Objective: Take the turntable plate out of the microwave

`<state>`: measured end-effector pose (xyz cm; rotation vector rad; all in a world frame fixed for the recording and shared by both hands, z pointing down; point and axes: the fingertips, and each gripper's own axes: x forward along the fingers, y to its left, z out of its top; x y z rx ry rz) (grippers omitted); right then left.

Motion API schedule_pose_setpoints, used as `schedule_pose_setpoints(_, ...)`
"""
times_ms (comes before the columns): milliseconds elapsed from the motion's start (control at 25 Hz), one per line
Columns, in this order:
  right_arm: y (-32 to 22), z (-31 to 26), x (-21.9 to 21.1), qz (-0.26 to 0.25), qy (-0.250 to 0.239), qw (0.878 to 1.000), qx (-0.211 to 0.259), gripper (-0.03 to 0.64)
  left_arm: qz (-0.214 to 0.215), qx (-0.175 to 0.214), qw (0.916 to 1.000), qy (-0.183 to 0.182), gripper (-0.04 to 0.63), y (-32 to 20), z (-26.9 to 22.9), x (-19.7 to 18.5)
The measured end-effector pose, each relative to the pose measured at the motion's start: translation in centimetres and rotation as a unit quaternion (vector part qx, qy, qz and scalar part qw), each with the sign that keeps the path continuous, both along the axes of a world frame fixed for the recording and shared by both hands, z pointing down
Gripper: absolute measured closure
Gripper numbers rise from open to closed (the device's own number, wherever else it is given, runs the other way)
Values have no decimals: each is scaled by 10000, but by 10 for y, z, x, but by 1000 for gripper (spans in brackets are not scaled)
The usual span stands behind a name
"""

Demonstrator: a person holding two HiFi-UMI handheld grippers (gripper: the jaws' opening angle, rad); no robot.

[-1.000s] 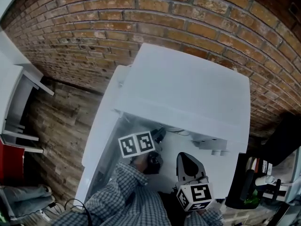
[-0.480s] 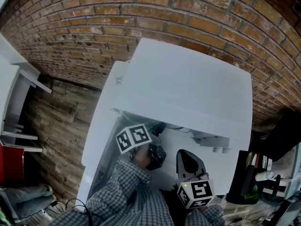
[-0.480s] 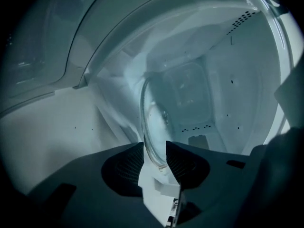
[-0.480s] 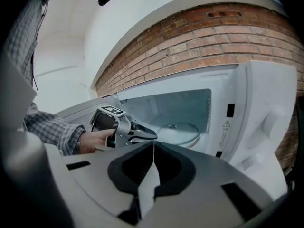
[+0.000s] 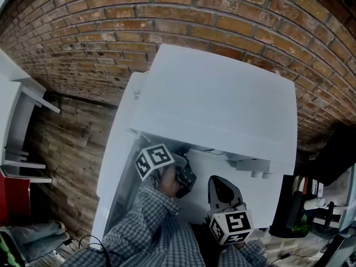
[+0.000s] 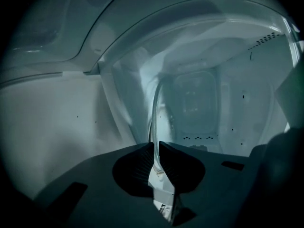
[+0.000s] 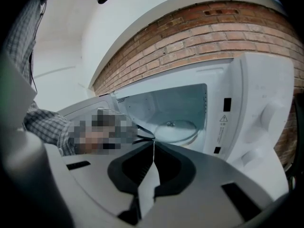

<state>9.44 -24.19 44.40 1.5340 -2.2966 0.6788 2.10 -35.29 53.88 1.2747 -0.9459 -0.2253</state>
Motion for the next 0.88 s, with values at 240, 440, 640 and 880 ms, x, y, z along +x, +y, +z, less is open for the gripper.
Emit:
schedule_pose_setpoints(240, -5, 17, -5, 57, -611, 9972, -429, 597, -77, -66, 9997, 241, 561, -1, -1, -1)
schedule_pose_setpoints(440, -22, 44, -19, 223, -2225, 9680, -1142, 597, 1, 37, 9994, 349, 561, 3, -4, 1)
schedule_pose_setpoints(640, -47, 59, -14, 1002, -3957, 9007, -1485, 592, 19, 113, 9982, 591, 561, 5, -11, 5)
schedule_pose_setpoints(880, -80, 61, -4, 1553, -5216, 8286, -1315, 465, 59, 178, 9965, 815, 561, 6, -23, 9)
